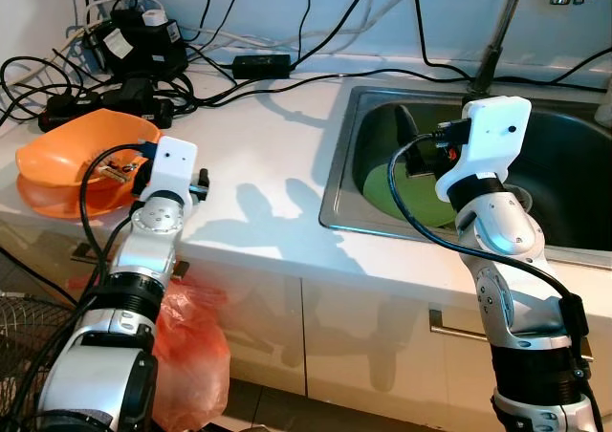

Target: Kitchen organization

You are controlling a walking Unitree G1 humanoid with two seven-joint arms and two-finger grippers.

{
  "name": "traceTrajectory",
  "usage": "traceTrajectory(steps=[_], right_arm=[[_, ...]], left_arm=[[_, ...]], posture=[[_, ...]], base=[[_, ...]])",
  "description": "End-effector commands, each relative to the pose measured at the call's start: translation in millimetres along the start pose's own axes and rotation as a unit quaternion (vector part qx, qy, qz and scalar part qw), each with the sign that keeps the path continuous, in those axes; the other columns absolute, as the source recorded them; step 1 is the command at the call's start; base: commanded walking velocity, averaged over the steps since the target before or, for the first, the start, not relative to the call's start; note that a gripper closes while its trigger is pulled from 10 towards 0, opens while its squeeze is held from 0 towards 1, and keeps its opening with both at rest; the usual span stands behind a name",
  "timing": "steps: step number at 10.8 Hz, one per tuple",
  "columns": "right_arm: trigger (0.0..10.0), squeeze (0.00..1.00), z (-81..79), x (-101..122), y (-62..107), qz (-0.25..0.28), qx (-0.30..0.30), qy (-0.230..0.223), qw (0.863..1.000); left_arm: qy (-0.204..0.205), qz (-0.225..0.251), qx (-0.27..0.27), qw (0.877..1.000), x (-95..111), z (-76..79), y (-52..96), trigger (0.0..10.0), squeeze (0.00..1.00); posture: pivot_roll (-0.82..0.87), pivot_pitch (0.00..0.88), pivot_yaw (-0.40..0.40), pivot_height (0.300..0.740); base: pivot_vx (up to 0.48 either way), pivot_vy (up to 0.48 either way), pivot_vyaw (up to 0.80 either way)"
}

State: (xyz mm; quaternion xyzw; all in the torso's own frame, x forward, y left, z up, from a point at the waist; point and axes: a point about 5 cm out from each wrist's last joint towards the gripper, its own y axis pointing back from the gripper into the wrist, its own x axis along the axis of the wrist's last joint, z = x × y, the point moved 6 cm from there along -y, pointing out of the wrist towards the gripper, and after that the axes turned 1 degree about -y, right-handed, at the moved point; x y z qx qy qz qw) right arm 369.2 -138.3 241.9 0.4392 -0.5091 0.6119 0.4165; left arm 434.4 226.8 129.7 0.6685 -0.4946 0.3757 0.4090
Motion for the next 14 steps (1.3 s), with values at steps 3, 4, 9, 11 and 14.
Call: traceTrajectory(steps=[3,4,9,11,14], right_arm=[[10.0,0.0,3.7,2,0.8,-0.001,-0.001,-0.001,1.0],[10.0,0.0,4.0,2,1.0,-0.001,-0.001,0.0,1.0],[10.0,0.0,7.2,4,3.1,-0.001,-0.004,0.004,1.0],[10.0,0.0,7.7,4,3.5,-0.001,-0.004,0.004,1.0],[10.0,0.0,7.7,4,4.2,-0.002,-0.004,0.004,1.0]], left_arm=[[0.025,-0.019,0.018,0.999,-3,-10.7,-4.7,10.0,0.0],[0.037,-0.023,0.017,0.999,-4,-10.3,-5.4,10.0,0.0],[0.083,-0.054,0.012,0.995,-14,-11.3,-8.4,10.0,0.0],[0.106,-0.067,0.01,0.992,-18,-11.0,-9.0,10.0,0.0],[0.117,-0.076,0.013,0.99,-19,-15.2,-10.1,10.0,0.0]], posture=[[0.0,0.0,0.056,0.74],[0.0,0.0,0.057,0.74],[-0.02,0.0,0.061,0.74],[-0.02,0.0,0.061,0.74],[-0.02,0.0,0.061,0.74]], base=[[0.0,0.0,0.0],[0.0,0.0,0.0],[0.0,0.0,0.0],[0.0,0.0,0.0],[0.0,0.0,0.0]])
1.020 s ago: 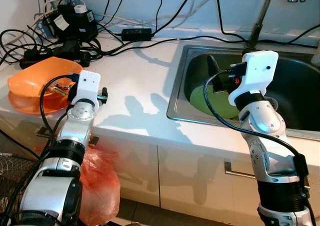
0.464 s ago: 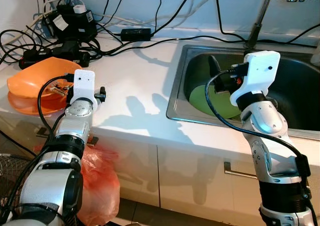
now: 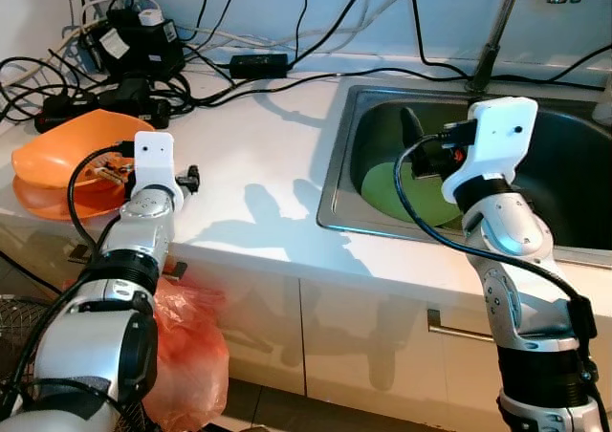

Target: Kitchen organization

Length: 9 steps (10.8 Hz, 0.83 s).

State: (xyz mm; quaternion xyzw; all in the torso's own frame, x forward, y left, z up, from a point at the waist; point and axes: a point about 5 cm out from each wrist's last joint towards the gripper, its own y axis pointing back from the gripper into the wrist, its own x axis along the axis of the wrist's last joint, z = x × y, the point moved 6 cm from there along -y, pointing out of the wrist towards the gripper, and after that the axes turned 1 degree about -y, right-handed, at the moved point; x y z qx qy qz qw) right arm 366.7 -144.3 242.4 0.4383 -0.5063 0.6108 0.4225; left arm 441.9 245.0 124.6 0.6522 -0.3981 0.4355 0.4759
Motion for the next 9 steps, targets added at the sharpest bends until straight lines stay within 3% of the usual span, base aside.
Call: traceTrajectory(steps=[1,9], right_arm=[[10.0,0.0,2.4,3,1.4,0.002,-0.003,0.0,1.0],[10.0,0.0,3.4,4,2.9,0.0,-0.006,0.0,1.0]], left_arm=[[0.008,-0.026,0.002,1.0,-11,-5.2,-0.3,10.0,0.0],[0.044,-0.072,-0.035,0.996,-18,8.0,-0.6,10.0,0.0]], posture=[[-0.03,0.0,0.061,0.74],[-0.03,0.0,0.065,0.74]], base=[[0.0,0.0,0.0],[0.0,0.0,0.0]])
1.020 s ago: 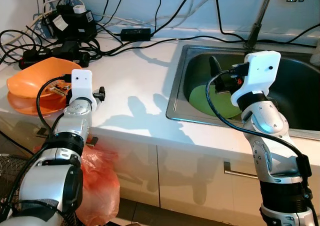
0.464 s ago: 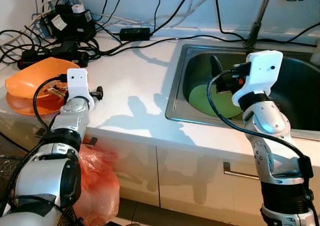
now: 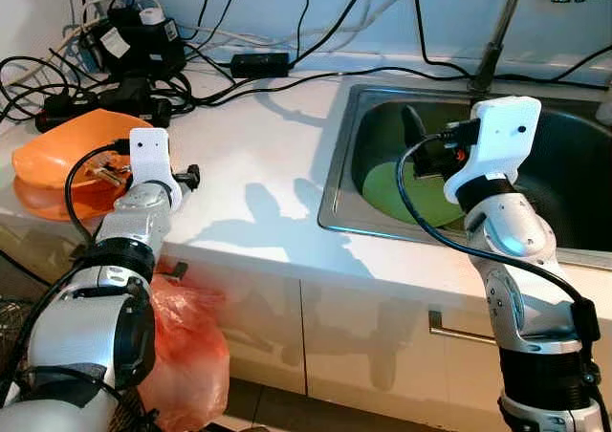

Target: Kitchen organization

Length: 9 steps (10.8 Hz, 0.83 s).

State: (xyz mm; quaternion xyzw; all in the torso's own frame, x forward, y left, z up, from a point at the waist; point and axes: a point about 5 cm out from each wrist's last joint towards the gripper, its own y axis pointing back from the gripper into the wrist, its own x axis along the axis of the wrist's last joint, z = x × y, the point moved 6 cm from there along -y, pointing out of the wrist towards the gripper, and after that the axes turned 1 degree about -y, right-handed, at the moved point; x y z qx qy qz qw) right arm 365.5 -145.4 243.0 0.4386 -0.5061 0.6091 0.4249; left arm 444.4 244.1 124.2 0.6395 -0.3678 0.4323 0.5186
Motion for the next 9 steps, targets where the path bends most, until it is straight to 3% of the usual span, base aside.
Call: traceTrajectory(steps=[1,4,9], right_arm=[[10.0,0.0,2.5,3,1.7,0.002,-0.005,-0.001,1.0],[10.0,0.0,2.0,3,1.6,0.001,-0.005,-0.002,1.0],[10.0,0.0,1.7,2,1.3,0.001,-0.005,-0.002,1.0]], left_arm=[[0.003,-0.04,-0.007,0.999,-19,2.8,0.0,10.0,0.0],[0.007,-0.062,-0.02,0.998,-25,6.4,0.5,10.0,0.0],[0.024,-0.079,-0.083,0.993,-27,42.8,2.2,10.0,0.0]], posture=[[-0.03,0.0,0.065,0.74],[-0.03,0.0,0.067,0.74],[-0.04,0.0,0.07,0.74]], base=[[0.0,0.0,0.0],[0.0,0.0,0.0],[0.0,0.0,0.0]])
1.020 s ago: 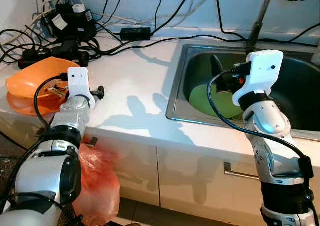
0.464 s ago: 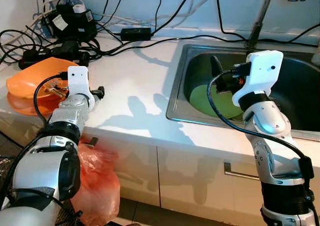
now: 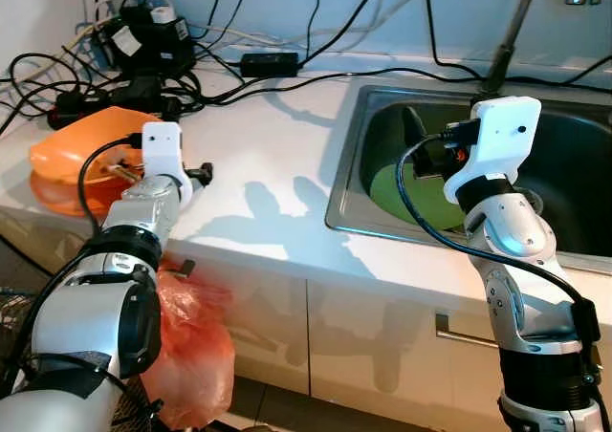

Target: Kitchen organization

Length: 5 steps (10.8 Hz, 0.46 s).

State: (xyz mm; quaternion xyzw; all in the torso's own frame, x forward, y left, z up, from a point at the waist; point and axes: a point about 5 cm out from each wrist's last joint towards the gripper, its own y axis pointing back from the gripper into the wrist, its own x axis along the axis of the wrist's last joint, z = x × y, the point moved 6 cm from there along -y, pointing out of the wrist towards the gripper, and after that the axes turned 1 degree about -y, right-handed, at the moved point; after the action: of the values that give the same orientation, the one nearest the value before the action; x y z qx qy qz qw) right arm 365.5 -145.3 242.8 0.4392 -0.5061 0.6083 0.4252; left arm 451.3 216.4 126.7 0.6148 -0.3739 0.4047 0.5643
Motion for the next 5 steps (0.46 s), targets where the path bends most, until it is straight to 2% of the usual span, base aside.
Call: traceTrajectory(steps=[1,5], right_arm=[[10.0,0.0,2.0,3,1.3,0.002,-0.005,-0.002,1.0],[10.0,0.0,3.0,3,2.0,0.002,-0.007,-0.001,1.0]], left_arm=[[0.018,-0.057,-0.031,0.998,-32,16.8,-0.7,10.0,0.0],[0.007,-0.05,-0.077,0.996,-24,52.0,-0.9,10.0,0.0]], posture=[[-0.04,0.0,0.071,0.74],[-0.04,0.0,0.075,0.74]], base=[[0.0,0.0,0.0],[0.0,0.0,0.0]])
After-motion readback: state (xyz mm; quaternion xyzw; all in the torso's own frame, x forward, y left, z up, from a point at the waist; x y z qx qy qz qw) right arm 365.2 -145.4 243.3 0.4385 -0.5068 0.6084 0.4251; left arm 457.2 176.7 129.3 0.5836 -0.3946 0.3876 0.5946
